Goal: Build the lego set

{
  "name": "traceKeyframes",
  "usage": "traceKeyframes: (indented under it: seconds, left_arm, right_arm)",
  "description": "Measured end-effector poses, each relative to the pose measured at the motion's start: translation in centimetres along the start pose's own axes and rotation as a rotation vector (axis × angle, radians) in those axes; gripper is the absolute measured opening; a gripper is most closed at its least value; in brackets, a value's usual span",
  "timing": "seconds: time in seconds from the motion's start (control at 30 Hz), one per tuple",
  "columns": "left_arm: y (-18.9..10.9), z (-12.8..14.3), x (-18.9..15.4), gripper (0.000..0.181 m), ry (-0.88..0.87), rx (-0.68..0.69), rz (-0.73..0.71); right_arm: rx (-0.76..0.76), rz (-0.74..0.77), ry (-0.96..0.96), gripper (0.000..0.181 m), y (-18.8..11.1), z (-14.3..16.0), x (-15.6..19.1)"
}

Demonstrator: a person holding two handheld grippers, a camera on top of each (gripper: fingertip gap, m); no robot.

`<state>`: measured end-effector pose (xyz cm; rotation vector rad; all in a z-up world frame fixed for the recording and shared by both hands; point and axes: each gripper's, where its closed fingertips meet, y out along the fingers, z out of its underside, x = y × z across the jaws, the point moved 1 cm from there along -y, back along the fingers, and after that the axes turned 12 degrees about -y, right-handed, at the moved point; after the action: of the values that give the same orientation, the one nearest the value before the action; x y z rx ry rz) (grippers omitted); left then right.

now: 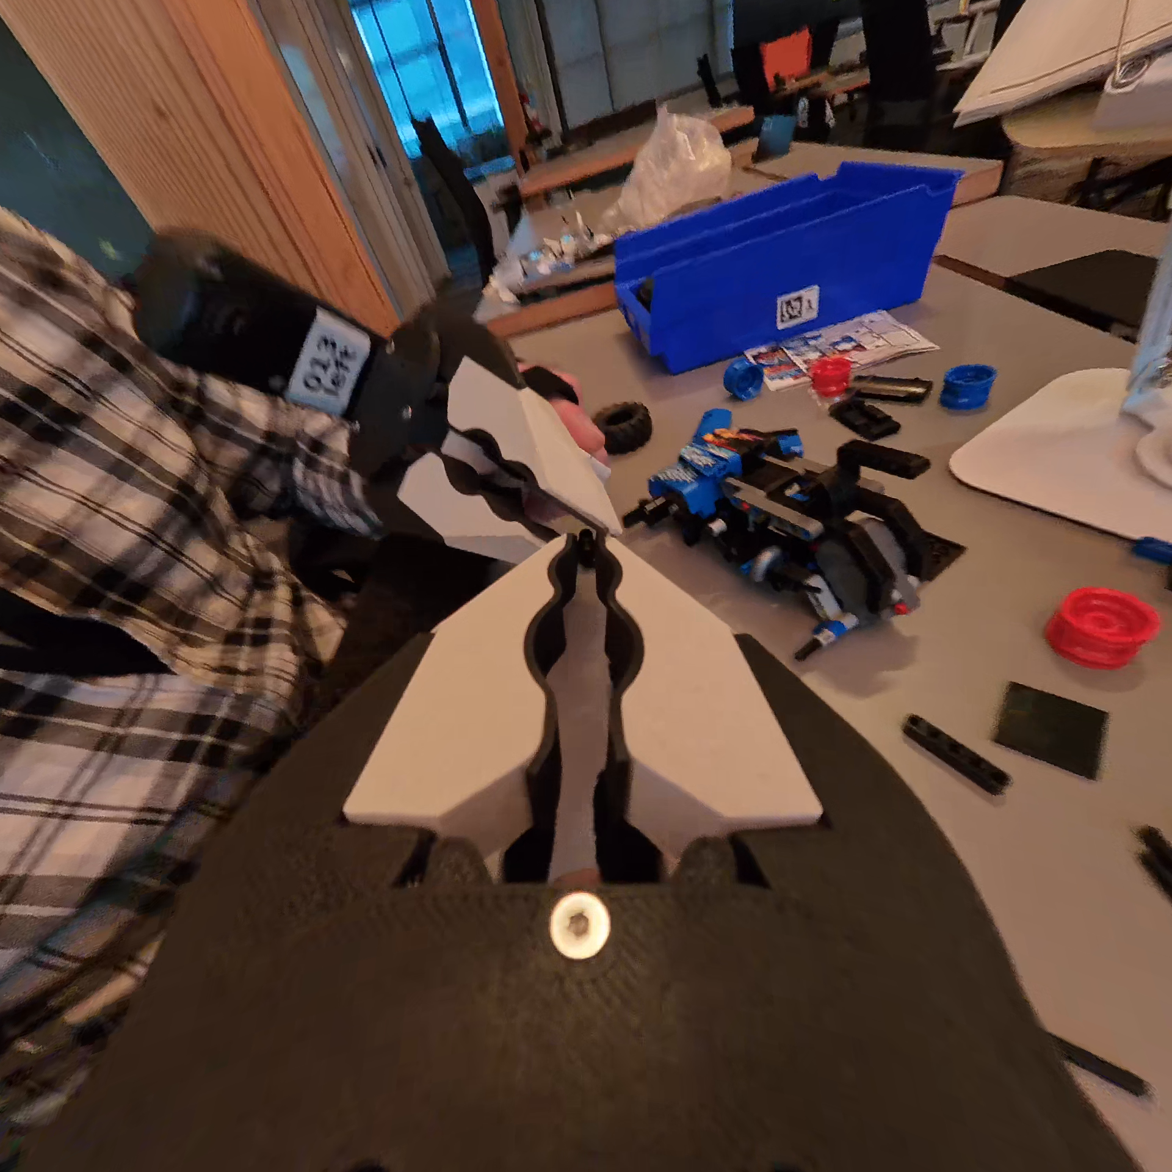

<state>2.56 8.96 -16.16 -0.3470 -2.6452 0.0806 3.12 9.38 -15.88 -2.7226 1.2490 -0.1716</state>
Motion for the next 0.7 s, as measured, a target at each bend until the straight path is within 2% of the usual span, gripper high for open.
traceKeyframes:
  seconds: [0.07,0.13,0.2,0.27,0.4,0.5,0.7]
  left_arm:
    - [0.3,1.3,-0.7,0.008,-0.052,0.065,0.071]
    - [0.6,3.8,-2.0,0.026,-0.134,0.200,0.191]
    - [0.5,5.9,-3.5,0.035,-0.241,0.312,0.311]
    - [0.4,7.7,-4.2,0.039,-0.254,0.410,0.347]
    - [0.3,10.6,-5.6,0.030,-0.239,0.562,0.387]
    - [0.4,10.7,-5.7,0.008,-0.268,0.566,0.399]
    - [0.5,11.0,-5.7,0.006,-0.293,0.571,0.415]
  right_arm:
    - [0.115,0.041,-0.085,0.003,-0.1,1.5,-0.3]
    - [0.224,0.062,-0.149,0.003,-0.2,3.1,-0.4]
    - [0.380,0.083,-0.244,0.002,-0.3,5.1,-0.5]
    - [0.509,0.083,-0.332,0.002,-0.3,6.6,-0.3]
    - [0.709,0.054,-0.453,0.002,0.2,8.7,-0.2]
    - [0.775,0.035,-0.502,0.002,0.8,9.4,-0.2]
    - [0.878,-0.014,-0.570,0.002,0.9,10.3,-0.2]
